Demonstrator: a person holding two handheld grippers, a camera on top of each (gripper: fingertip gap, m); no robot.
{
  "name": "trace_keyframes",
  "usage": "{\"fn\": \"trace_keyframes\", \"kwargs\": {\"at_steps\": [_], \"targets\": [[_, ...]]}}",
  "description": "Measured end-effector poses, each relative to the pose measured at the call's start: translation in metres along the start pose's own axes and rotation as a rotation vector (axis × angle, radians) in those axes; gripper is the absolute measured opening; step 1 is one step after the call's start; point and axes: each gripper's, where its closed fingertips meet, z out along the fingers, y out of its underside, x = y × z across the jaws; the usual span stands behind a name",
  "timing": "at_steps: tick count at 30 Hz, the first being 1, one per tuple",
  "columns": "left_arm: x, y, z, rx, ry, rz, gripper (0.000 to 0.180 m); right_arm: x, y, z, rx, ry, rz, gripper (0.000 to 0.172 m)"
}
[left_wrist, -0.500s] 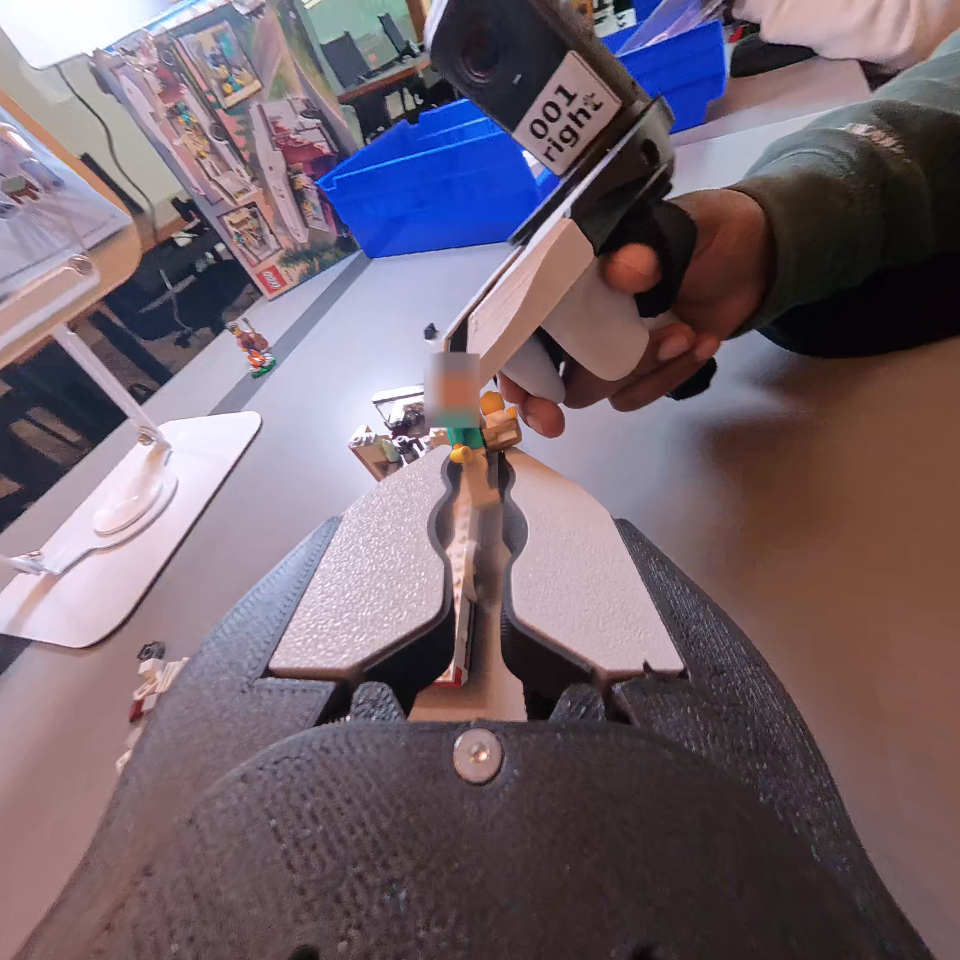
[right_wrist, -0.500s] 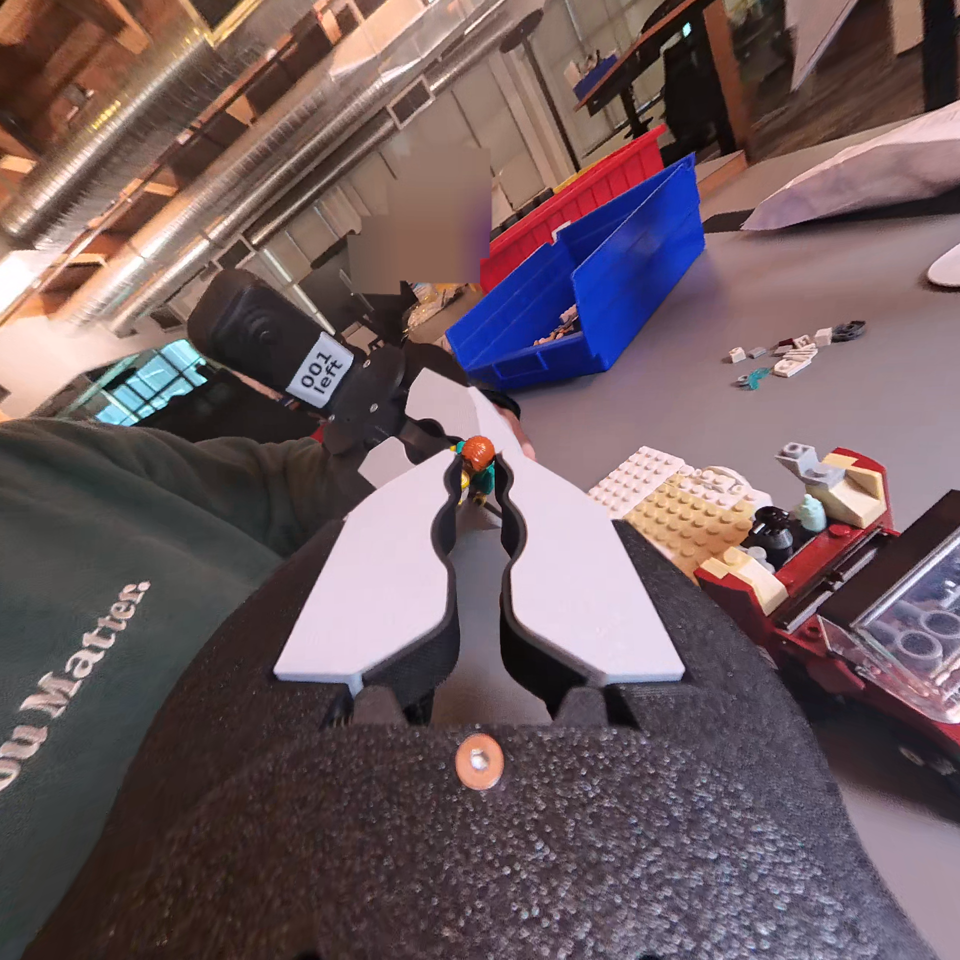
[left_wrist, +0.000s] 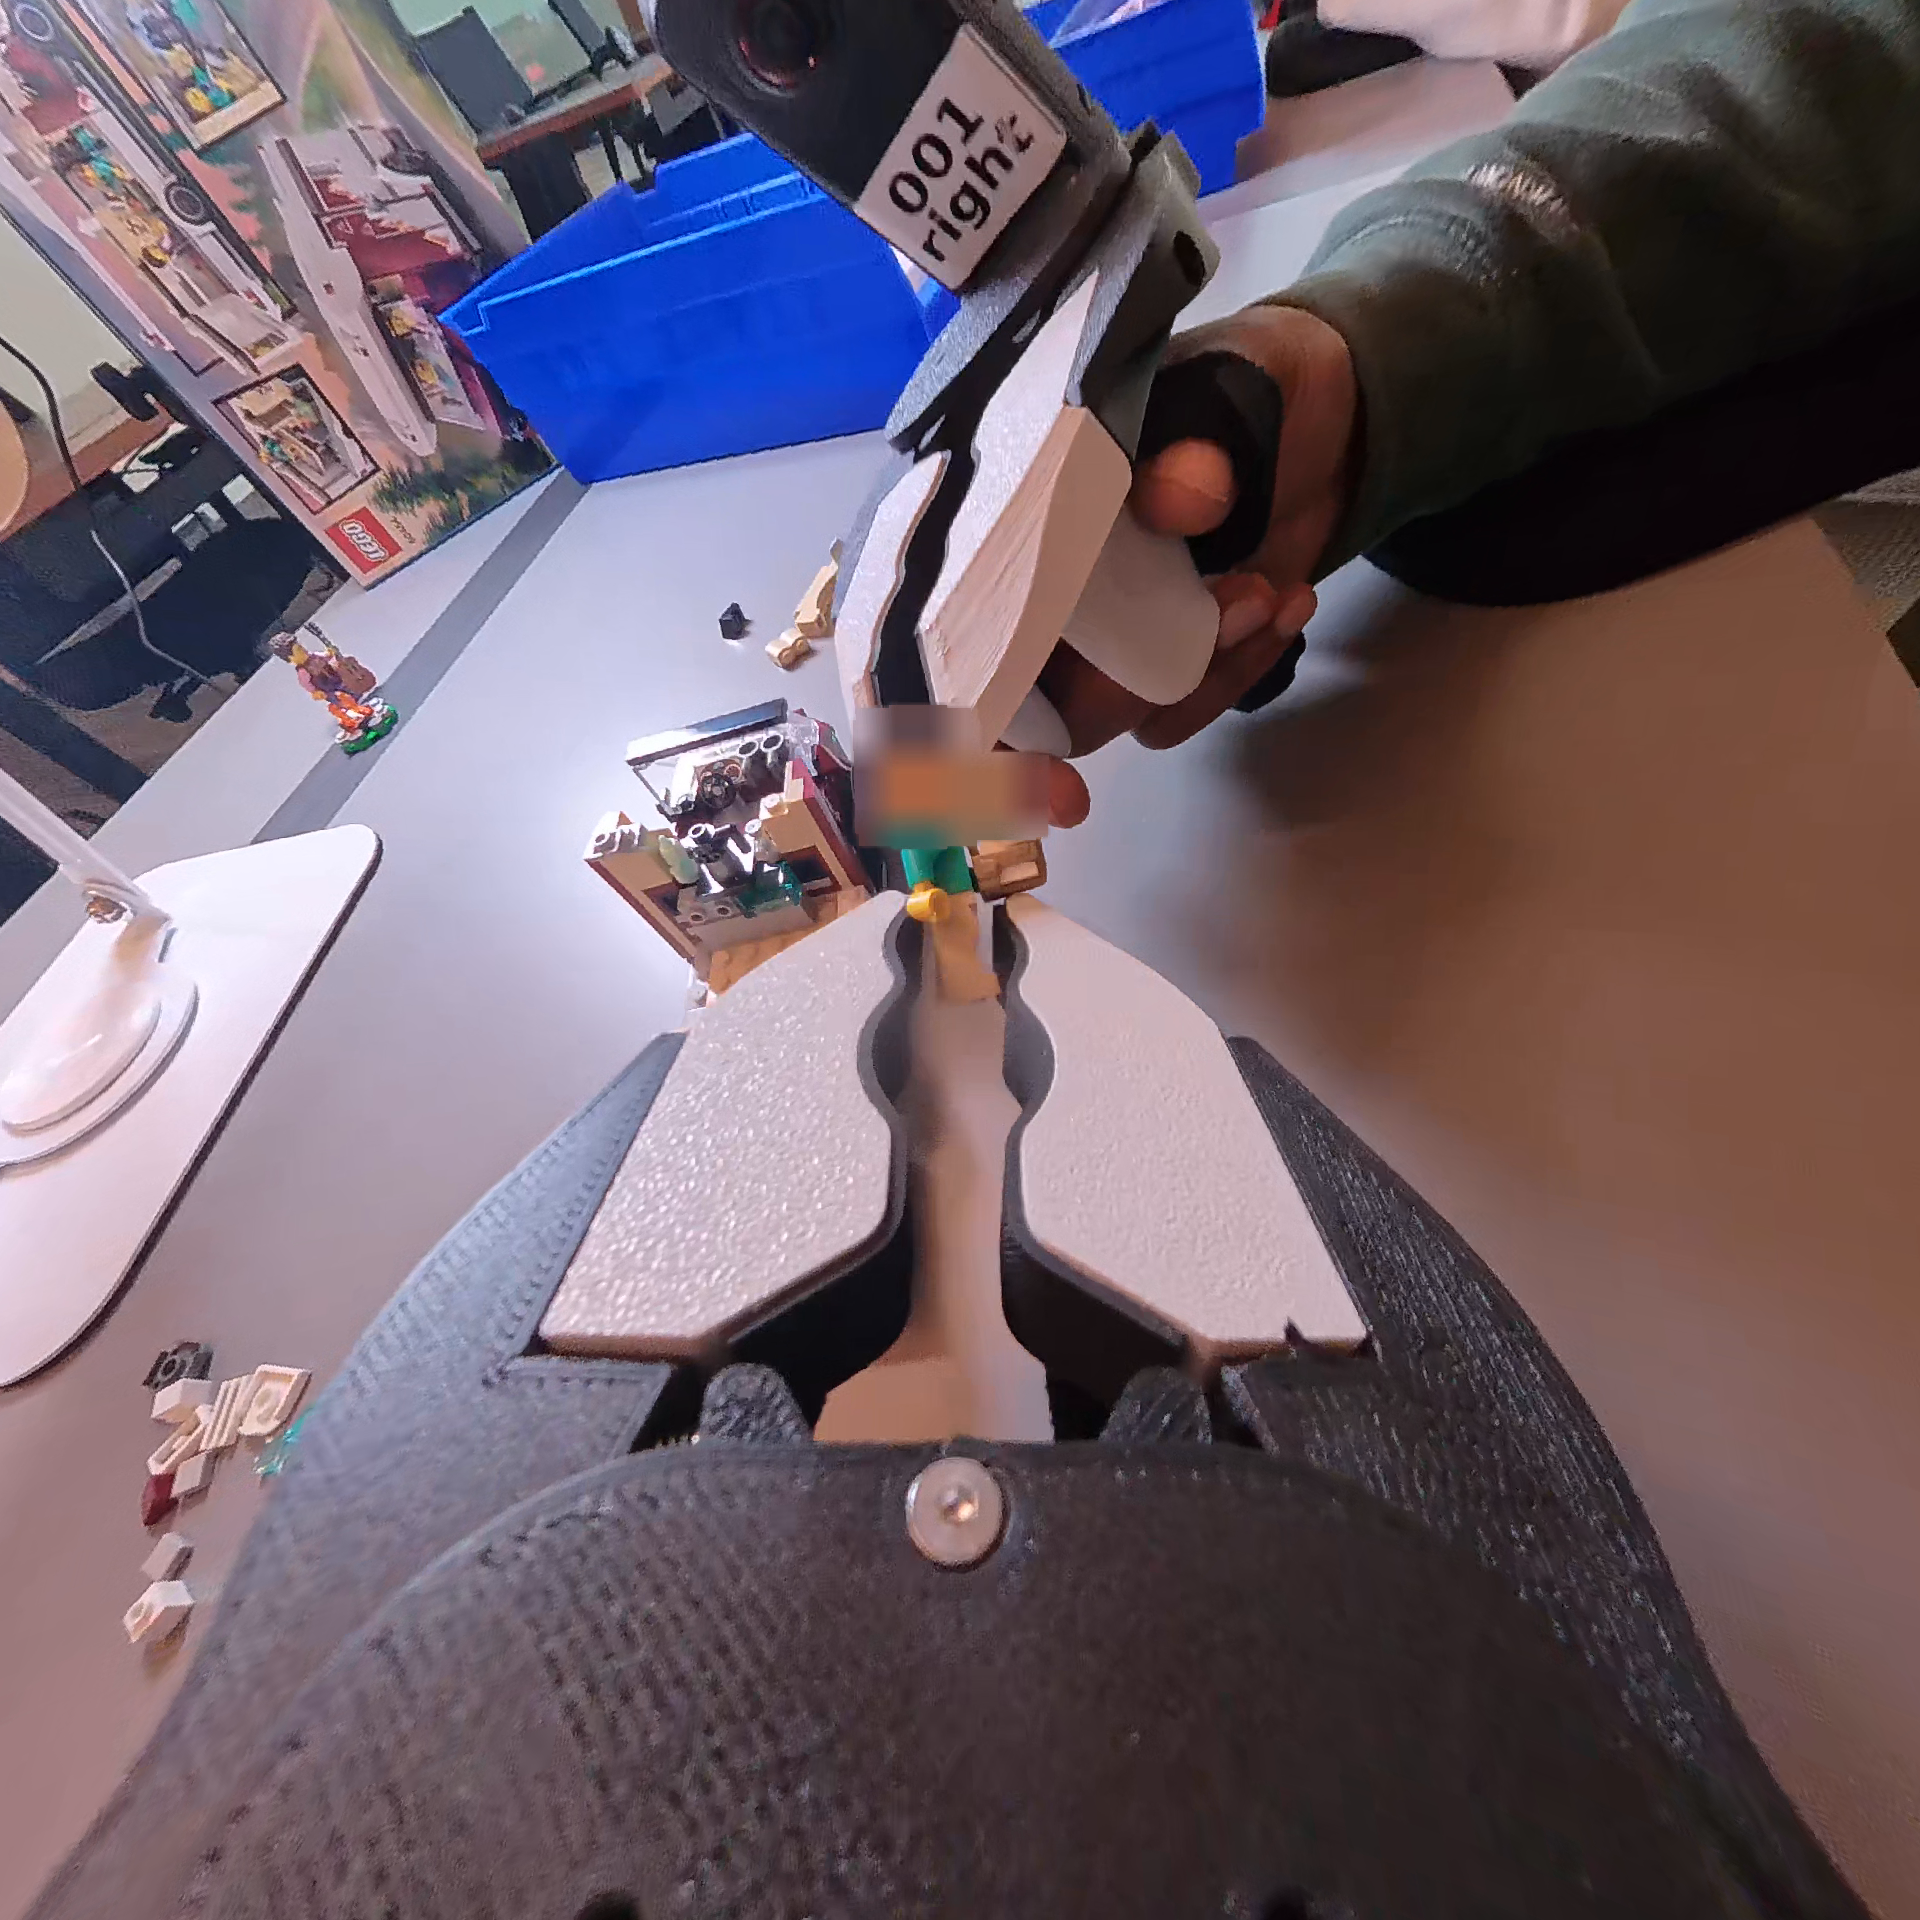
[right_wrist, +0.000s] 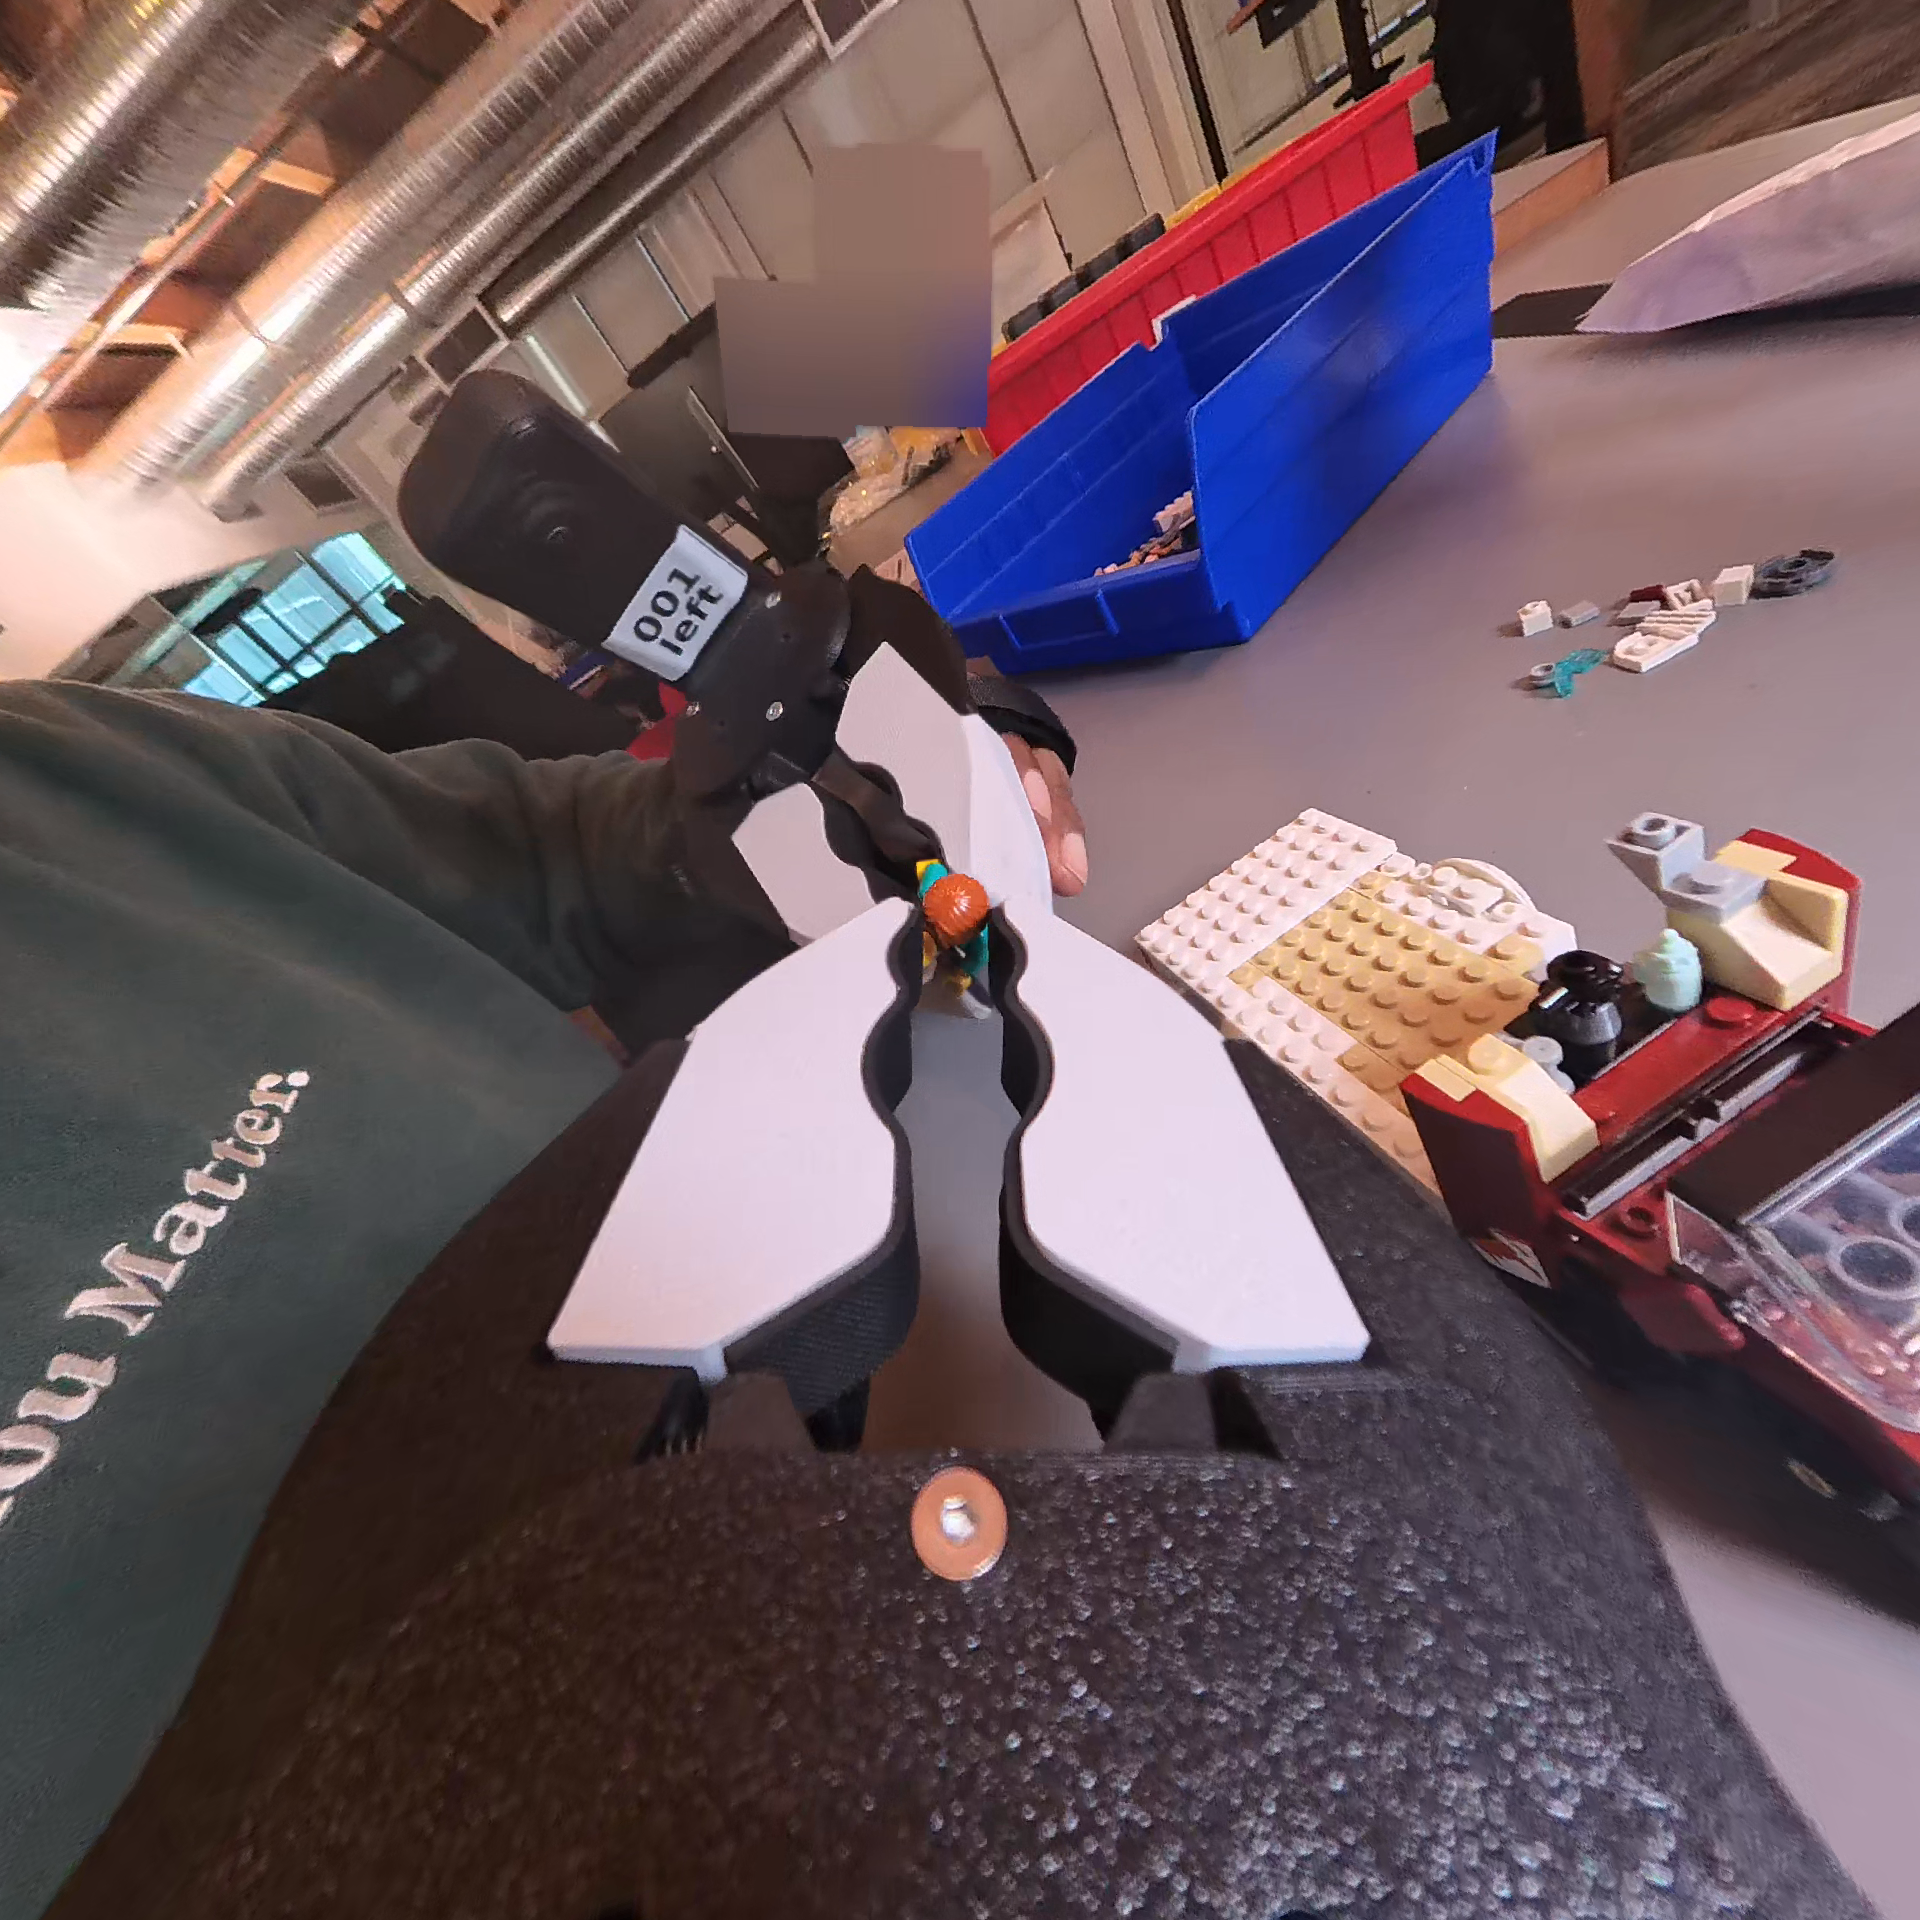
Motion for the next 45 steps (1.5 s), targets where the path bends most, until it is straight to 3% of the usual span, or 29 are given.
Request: {"fn": "trace_keyframes", "kwargs": {"at_steps": [10, 14, 16, 18, 21, 25, 27, 29, 33, 40, 45], "targets": [[0.008, -0.006, -0.009, 0.029, 0.196, -0.252, 0.008, -0.007, -0.002, -0.001, -0.001, -0.033, -0.017, 0.011], [0.007, 0.009, -0.012, -0.011, 0.244, -0.336, 0.008, 0.0, -0.032, -0.025, 0.099, 0.005, -0.057, 0.011], [0.007, 0.003, -0.013, 0.02, 0.272, -0.378, 0.008, 0.008, -0.022, -0.027, -0.003, 0.087, -0.169, 0.011], [0.008, 0.005, -0.012, 0.014, 0.291, -0.41, 0.008, 0.01, 0.008, -0.021, -0.215, 0.074, -0.194, 0.011], [0.009, 0.016, -0.008, -0.011, 0.326, -0.515, 0.008, 0.03, 0.056, -0.023, -0.524, 0.187, -0.354, 0.012], [0.012, 0.019, -0.004, -0.017, 0.36, -0.591, 0.008, 0.046, 0.08, -0.025, -0.719, 0.322, -0.615, 0.02], [0.014, 0.018, -0.004, -0.014, 0.374, -0.599, 0.008, 0.038, 0.077, -0.02, -0.681, 0.29, -0.618, 0.026], [0.017, 0.016, -0.004, -0.004, 0.396, -0.601, 0.008, 0.022, 0.058, -0.014, -0.532, 0.206, -0.512, 0.031], [0.028, 0.006, -0.003, 0.024, 0.452, -0.585, 0.008, -0.005, 0.025, -0.009, -0.292, 0.024, -0.284, 0.021], [0.042, 0.001, -0.003, 0.015, 0.46, -0.471, 0.008, -0.02, 0.031, -0.003, -0.271, -0.106, -0.131, 0.015], [0.055, -0.002, -0.007, 0.004, 0.534, -0.443, 0.008, -0.032, 0.038, -0.005, -0.298, -0.182, -0.167, 0.011]]}}
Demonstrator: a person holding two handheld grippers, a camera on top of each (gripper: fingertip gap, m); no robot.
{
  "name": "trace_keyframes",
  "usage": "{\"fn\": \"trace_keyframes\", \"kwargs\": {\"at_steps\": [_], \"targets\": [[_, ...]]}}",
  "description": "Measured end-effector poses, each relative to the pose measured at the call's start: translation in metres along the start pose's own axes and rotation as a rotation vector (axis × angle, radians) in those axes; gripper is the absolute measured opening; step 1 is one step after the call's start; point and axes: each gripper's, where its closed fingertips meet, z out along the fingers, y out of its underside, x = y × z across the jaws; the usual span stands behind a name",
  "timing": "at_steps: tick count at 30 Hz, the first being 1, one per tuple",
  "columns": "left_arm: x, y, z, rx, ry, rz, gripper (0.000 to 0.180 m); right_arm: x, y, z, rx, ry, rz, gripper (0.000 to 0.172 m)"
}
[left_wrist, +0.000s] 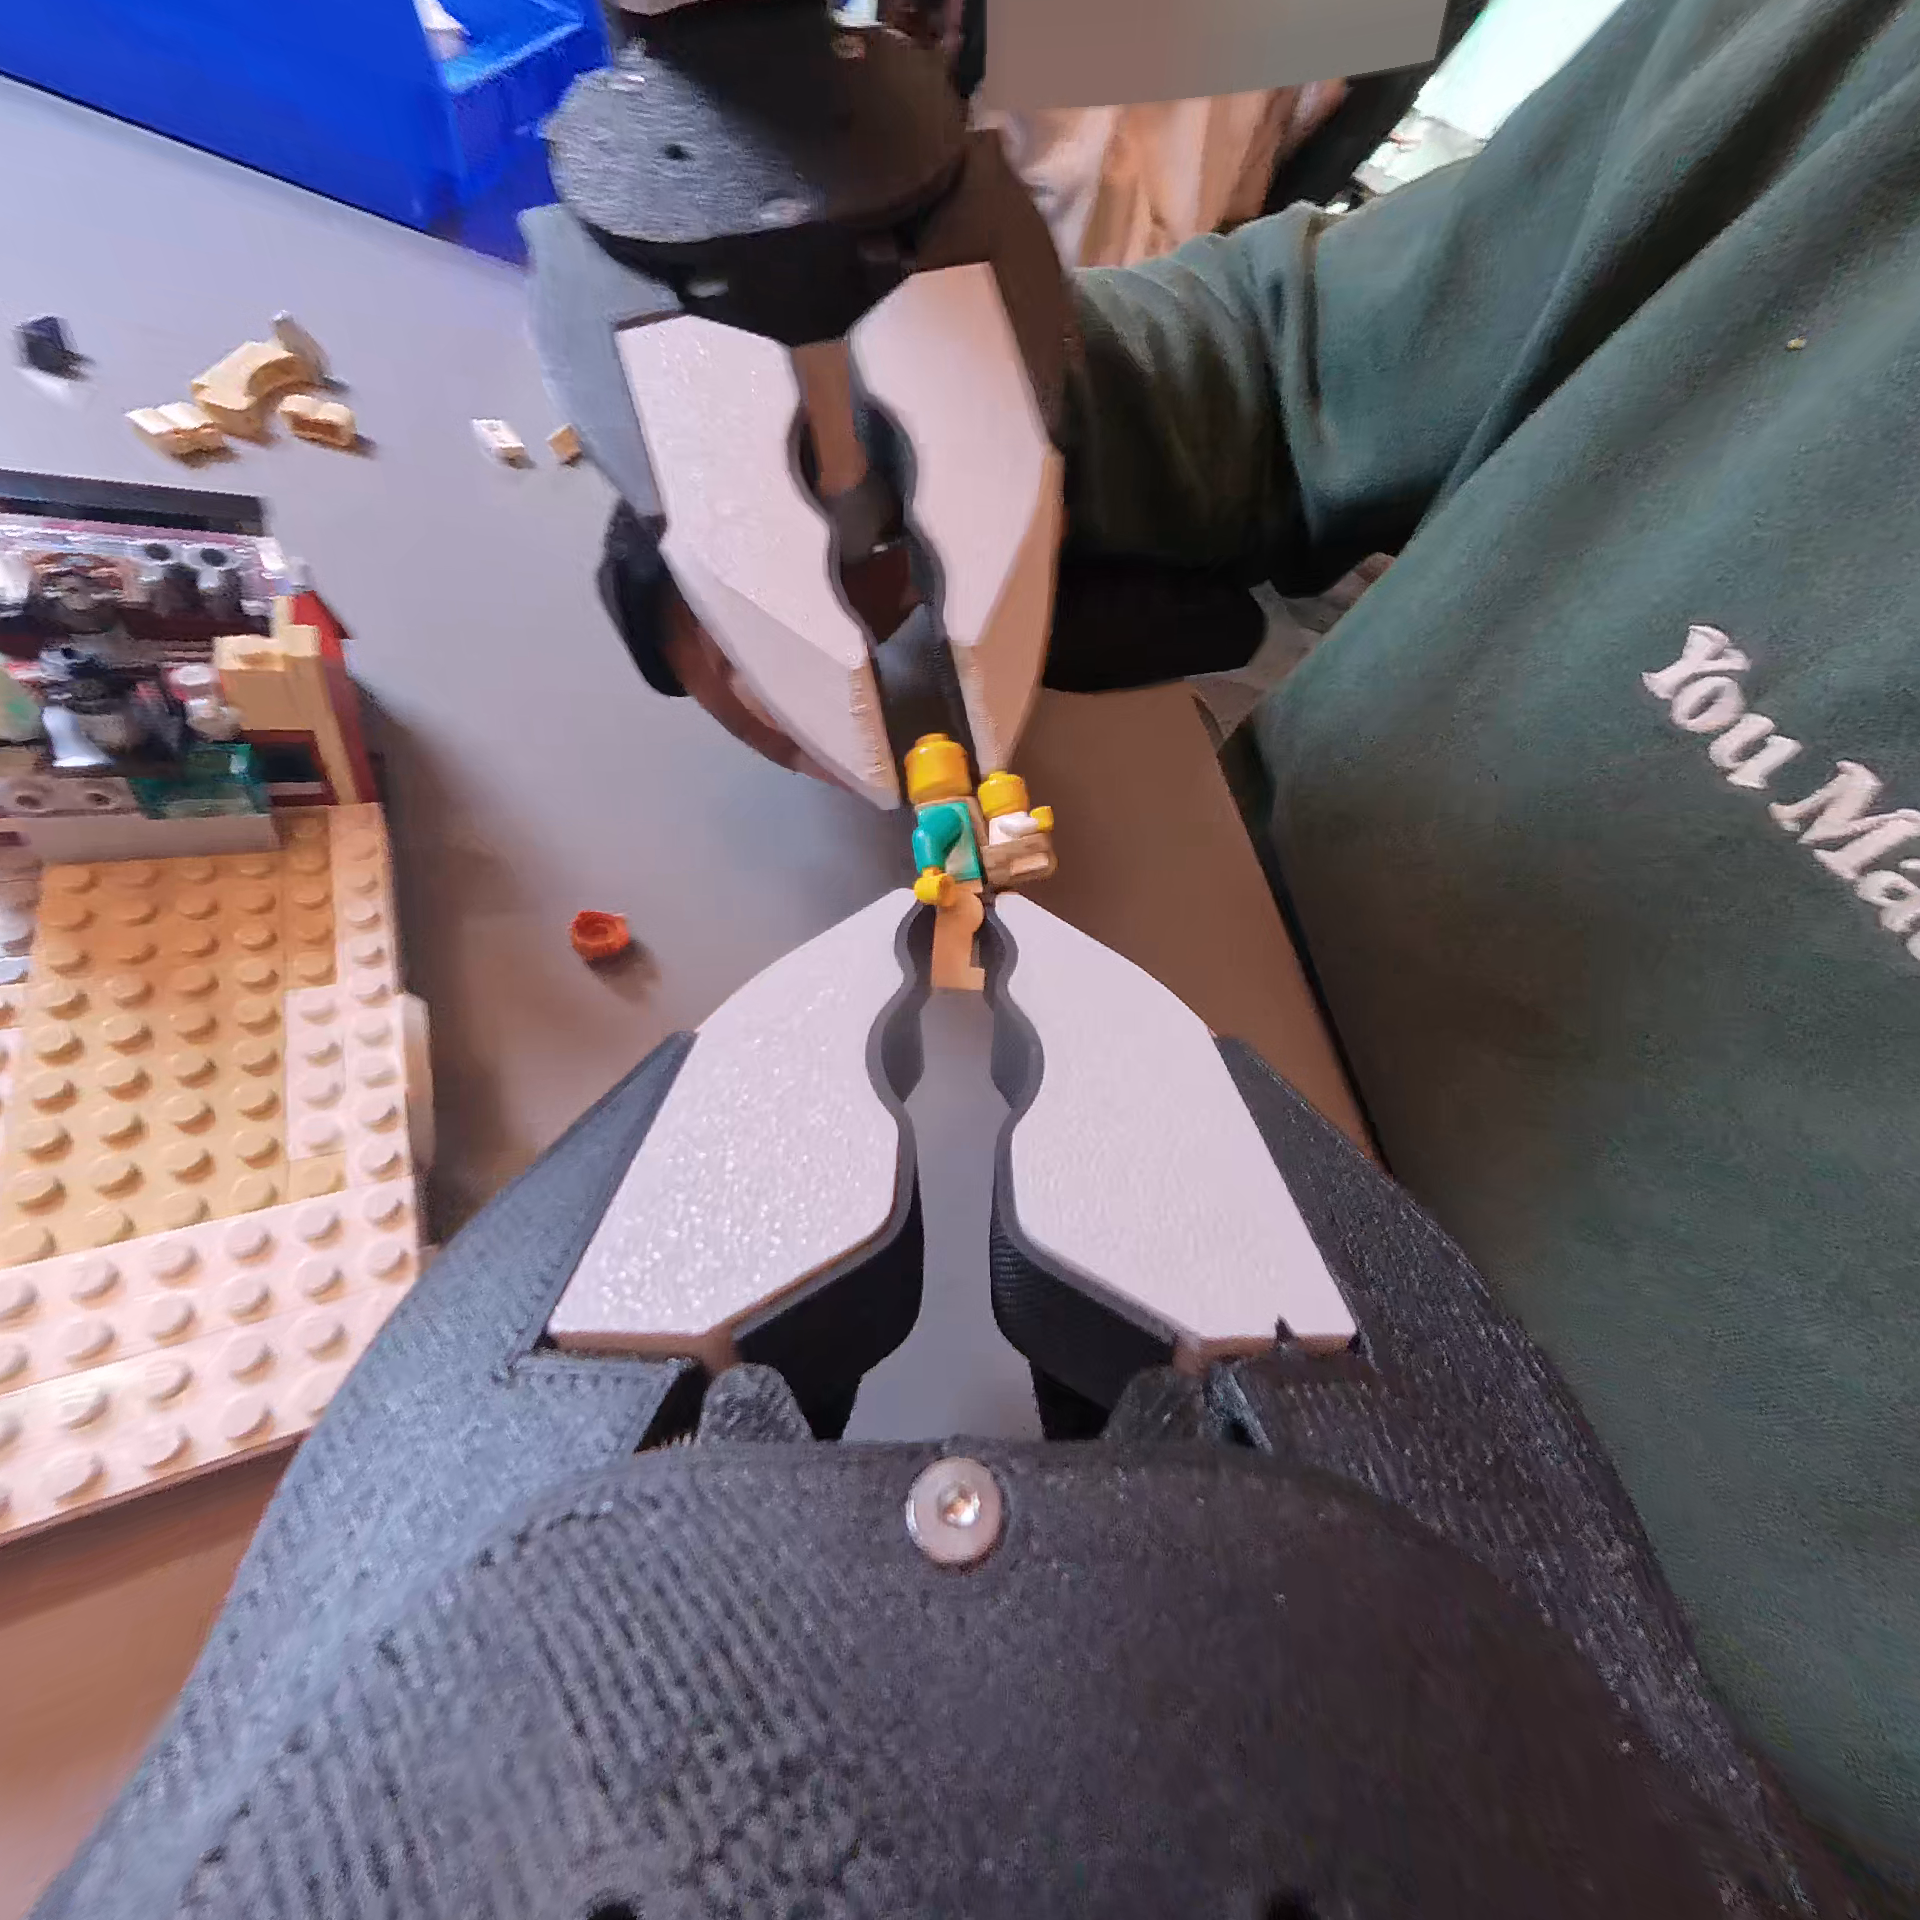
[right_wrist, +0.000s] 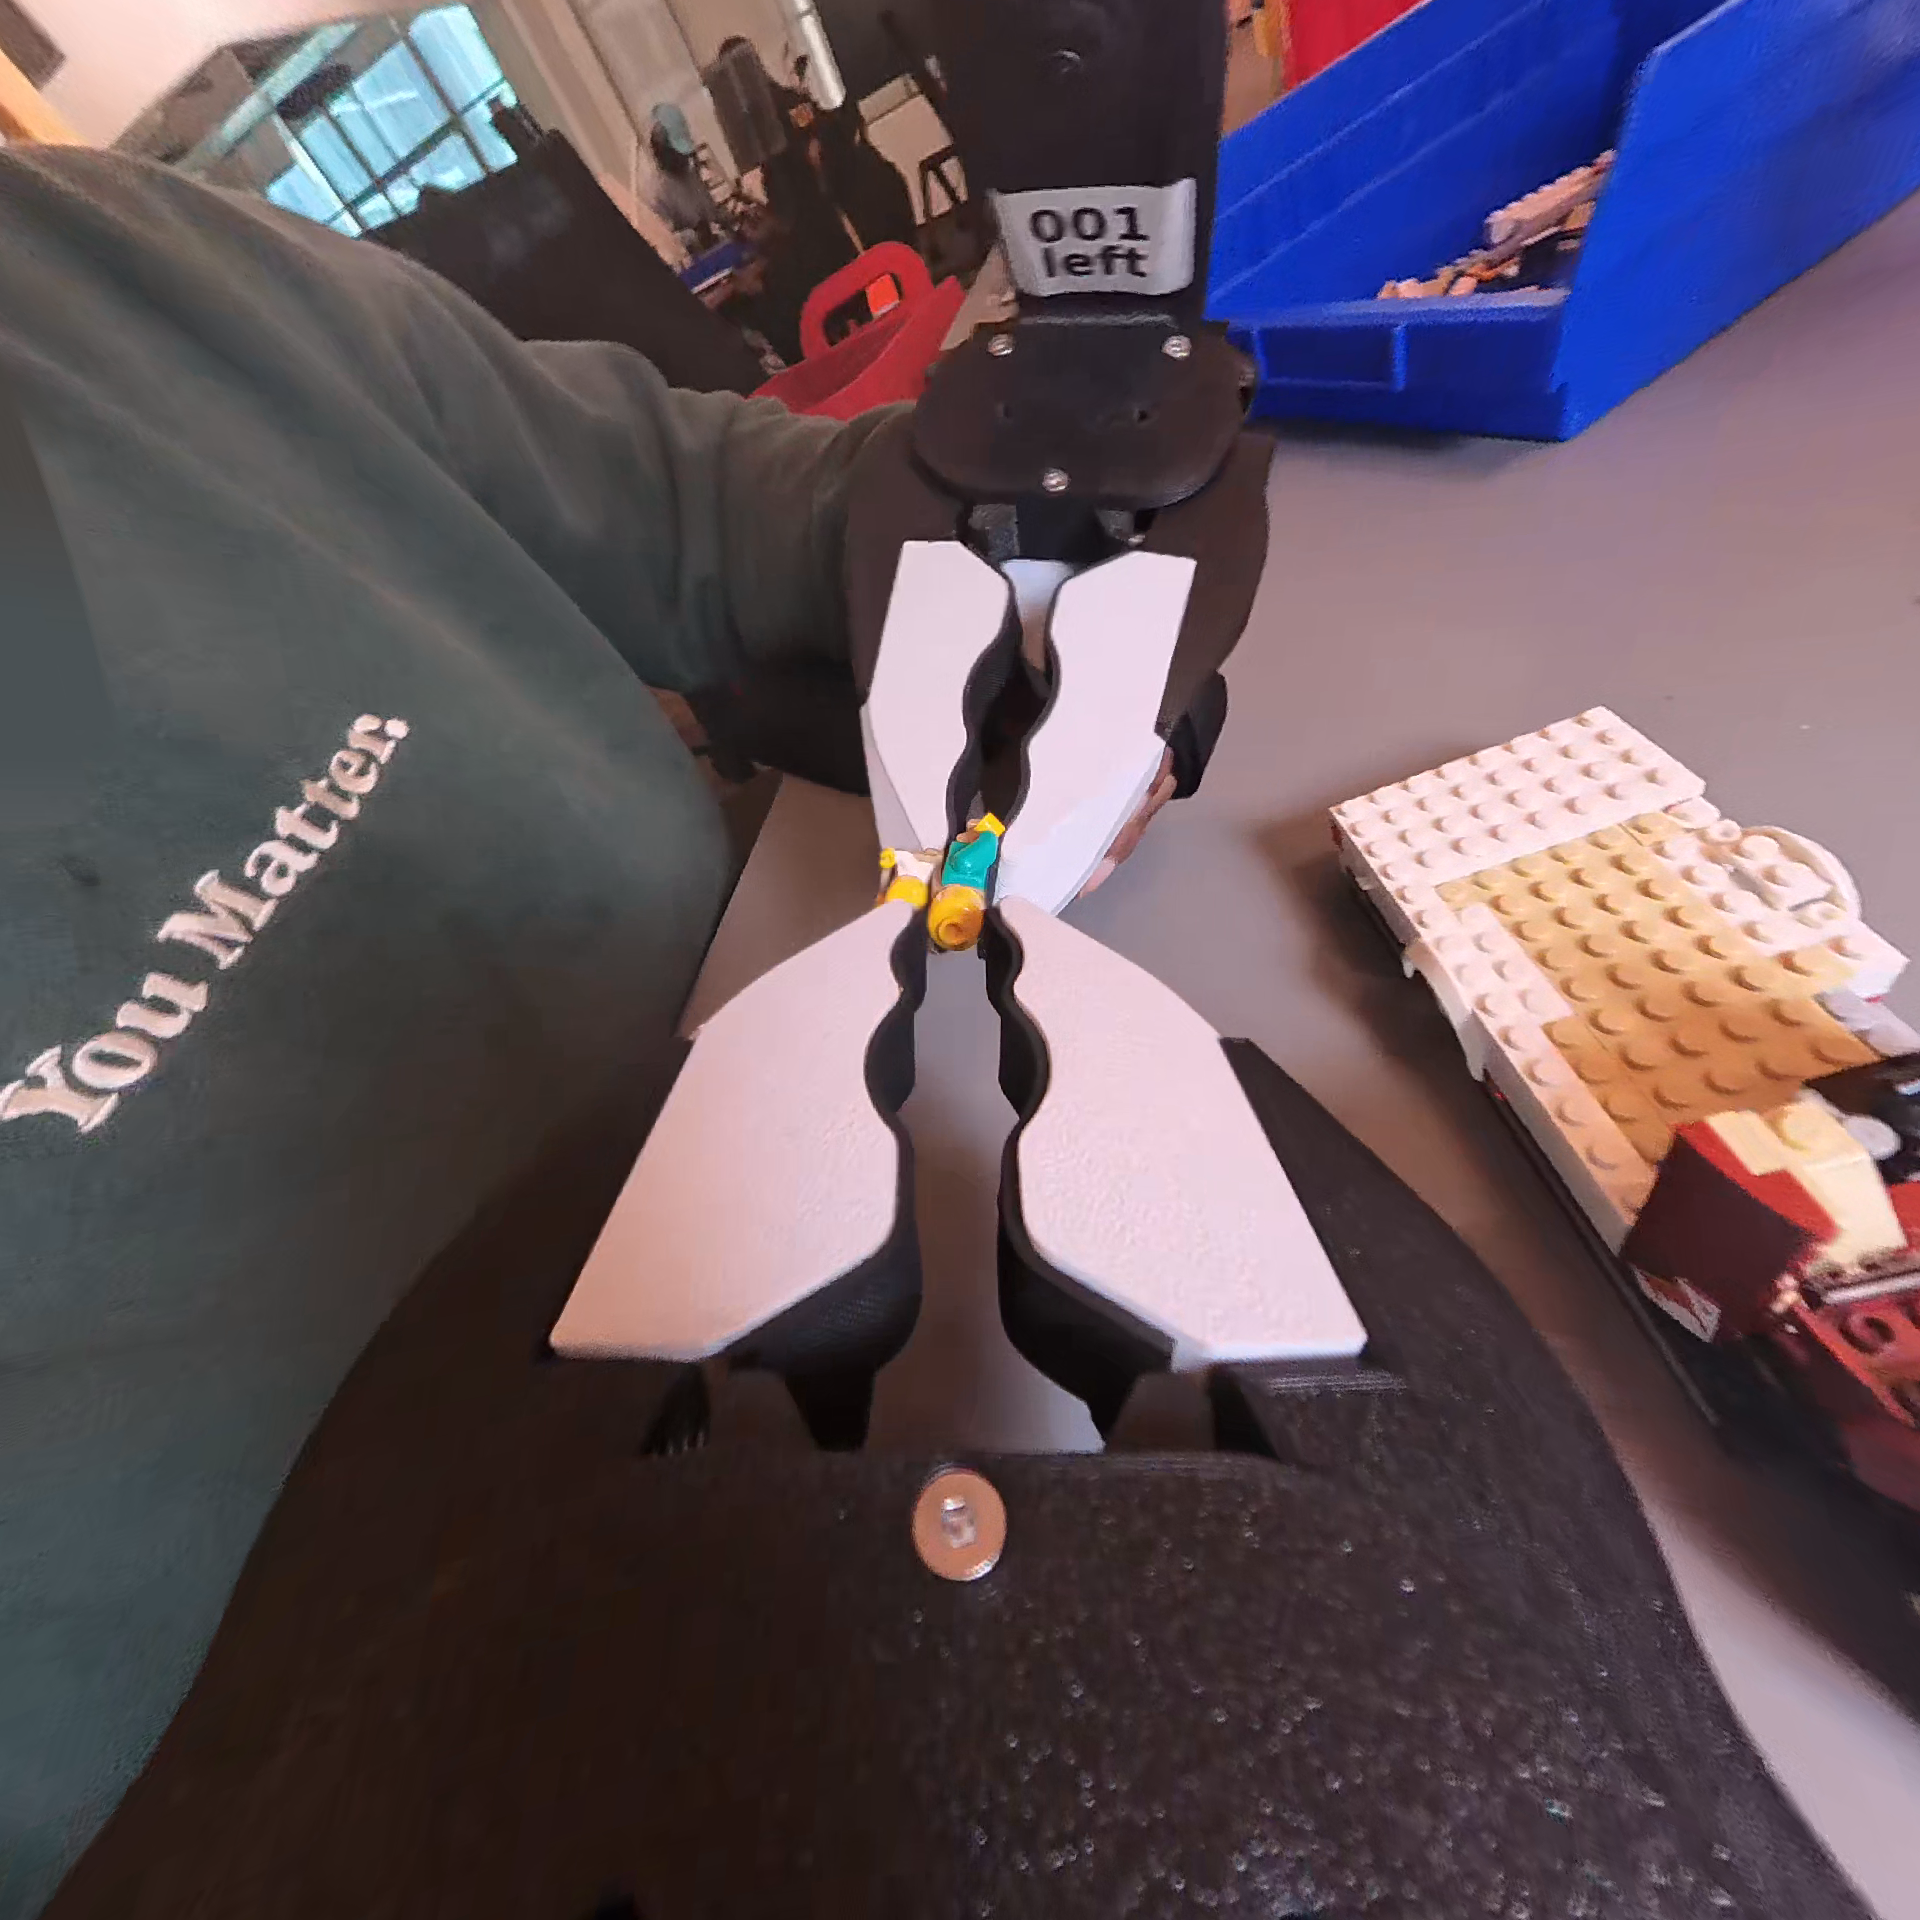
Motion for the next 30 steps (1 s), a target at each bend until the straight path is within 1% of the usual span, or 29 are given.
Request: {"fn": "trace_keyframes", "kwargs": {"at_steps": [3, 7, 9, 11, 15, 22, 28, 30], "targets": [[0.009, 0.005, 0.004, -0.032, 0.058, -0.017, 0.008, -0.008, 0.007, 0.003, -0.037, -0.023, -0.081, 0.011], [0.015, 0.021, 0.007, -0.114, 0.116, -0.061, 0.008, -0.01, 0.018, 0.012, -0.146, 0.095, -0.309, 0.01], [0.017, 0.03, 0.01, -0.161, 0.13, -0.06, 0.008, -0.012, 0.027, 0.016, -0.228, 0.139, -0.415, 0.01], [0.017, 0.033, 0.01, -0.18, 0.133, -0.062, 0.008, -0.011, 0.03, 0.017, -0.267, 0.17, -0.469, 0.01], [0.013, 0.017, 0.003, -0.113, 0.131, -0.113, 0.008, -0.009, 0.019, 0.01, -0.215, 0.18, -0.453, 0.01], [0.013, -0.001, -0.001, -0.049, 0.101, -0.093, 0.009, -0.011, 0.005, 0.002, -0.181, 0.175, -0.461, 0.01], [0.016, -0.016, -0.007, 0.036, 0.12, -0.121, 0.009, -0.014, -0.007, -0.003, -0.129, 0.182, -0.461, 0.01], [0.015, -0.017, -0.012, 0.038, 0.118, -0.119, 0.009, -0.012, -0.009, -0.01, -0.123, 0.195, -0.456, 0.01]]}}
